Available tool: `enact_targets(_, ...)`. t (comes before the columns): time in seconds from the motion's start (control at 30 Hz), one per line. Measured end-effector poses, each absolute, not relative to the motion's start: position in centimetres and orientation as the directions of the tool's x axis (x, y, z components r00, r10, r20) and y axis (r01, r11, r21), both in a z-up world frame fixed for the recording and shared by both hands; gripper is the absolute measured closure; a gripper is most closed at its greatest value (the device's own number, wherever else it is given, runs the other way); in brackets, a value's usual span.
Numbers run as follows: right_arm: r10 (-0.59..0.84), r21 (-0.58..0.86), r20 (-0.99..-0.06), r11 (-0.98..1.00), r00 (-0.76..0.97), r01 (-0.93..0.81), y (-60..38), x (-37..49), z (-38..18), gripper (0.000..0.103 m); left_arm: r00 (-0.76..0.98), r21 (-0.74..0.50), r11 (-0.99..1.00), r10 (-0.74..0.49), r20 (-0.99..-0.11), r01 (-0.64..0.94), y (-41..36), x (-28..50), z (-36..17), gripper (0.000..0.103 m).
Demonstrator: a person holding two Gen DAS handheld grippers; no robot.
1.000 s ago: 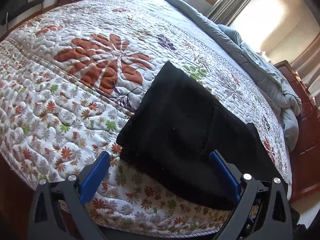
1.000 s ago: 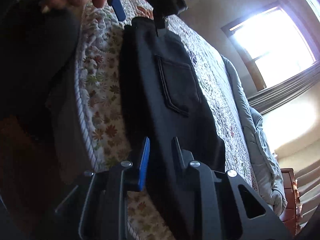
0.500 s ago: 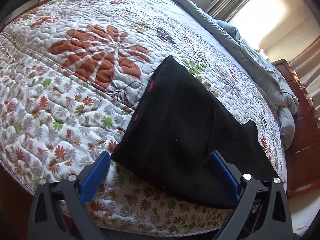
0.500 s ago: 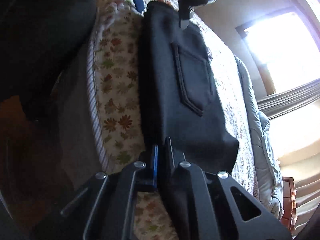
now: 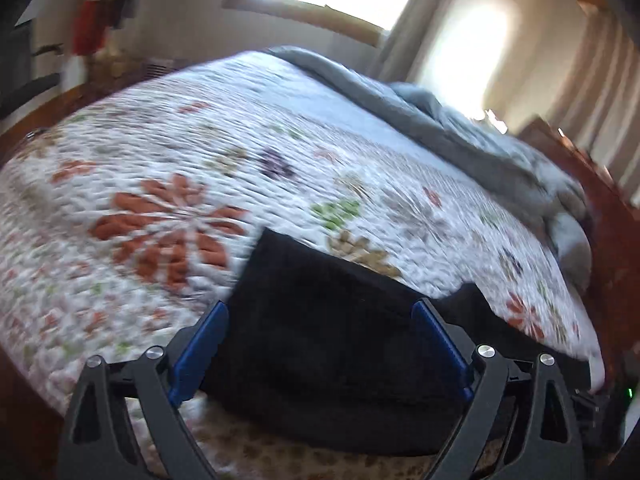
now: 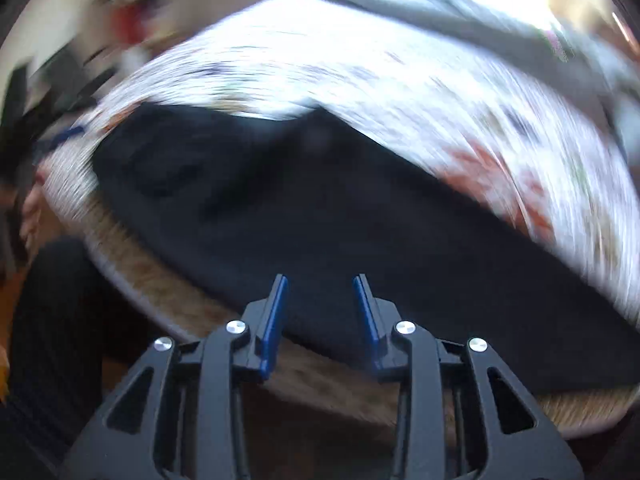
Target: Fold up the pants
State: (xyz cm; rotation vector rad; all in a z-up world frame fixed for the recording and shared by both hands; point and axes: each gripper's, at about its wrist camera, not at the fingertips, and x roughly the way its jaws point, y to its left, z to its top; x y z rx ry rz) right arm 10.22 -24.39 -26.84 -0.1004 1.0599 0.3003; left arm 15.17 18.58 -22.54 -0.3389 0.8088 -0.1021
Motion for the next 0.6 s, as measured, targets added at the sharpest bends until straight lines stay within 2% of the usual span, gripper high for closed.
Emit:
enact_targets(0.07,0.200,0.126,-0.903,0.970,0.381,-0.210,-26.7,11.0,-28.9,0.069,0.631,-0.326,0.944,-0.223,-0.743,-0.050,18.2,17.0,-24.4,0.010)
enact_targets(0.1,0.214,0.159,-0.908,0.971,0.359,-0.177,-27.5,11.2,-29.6,0.072,0.601,-0.311,0.948,-0.209,-0.771,-0.069,18.4,17.8,-25.4,0.010)
enact_targets(0.17,0.261,0.237,-0.900,0.965,0.348,-0.110,-29.8,11.2,-29.9,0.079,0.540,-0.227,0.966,-0.128,-0.832,-0.121,19.1,18.9,-27.6,0.010)
enact_targets(0.2,0.262,0.250,-0.897,0.965,0.356,-0.082,-30.7,11.0,-29.6,0.078,0.482,-0.192,0.970,-0.099,-0.870,-0.147,19.6,19.4,-29.0,0.009)
enact_targets(0.23,0.263,0.263,-0.892,0.963,0.368,-0.053,-31.9,10.9,-29.2,0.078,0.425,-0.258,0.948,-0.159,-0.891,-0.186,20.8,19.8,-30.5,0.005)
enact_targets(0.3,0.295,0.338,-0.858,0.941,0.420,0.029,-36.0,10.4,-28.3,0.077,0.437,-0.341,0.915,-0.221,-0.872,-0.217,22.1,19.6,-31.0,0.005)
enact_targets(0.4,0.256,0.406,-0.798,0.897,0.546,0.174,-43.7,9.2,-26.8,0.071,0.470,-0.275,0.942,-0.158,-0.869,-0.191,21.2,18.9,-29.9,0.010)
enact_targets(0.43,0.225,0.420,-0.782,0.879,0.581,0.225,-46.5,8.7,-26.6,0.071,0.534,-0.233,0.952,-0.094,-0.840,-0.198,21.0,18.1,-28.5,0.014)
enact_targets(0.47,0.205,0.428,-0.772,0.867,0.601,0.254,-48.2,8.4,-26.4,0.069,0.581,-0.219,0.955,-0.064,-0.811,-0.200,20.7,17.5,-27.3,0.013)
enact_targets(0.53,0.164,0.449,-0.761,0.831,0.627,0.328,-52.7,7.6,-27.2,0.067,0.661,-0.202,0.959,-0.022,-0.750,-0.198,20.2,16.3,-25.8,0.012)
enact_targets(0.6,0.141,0.451,-0.787,0.795,0.600,0.405,-56.6,6.8,-29.2,0.069,0.698,-0.182,0.970,-0.018,-0.716,-0.162,19.3,15.5,-25.1,0.012)
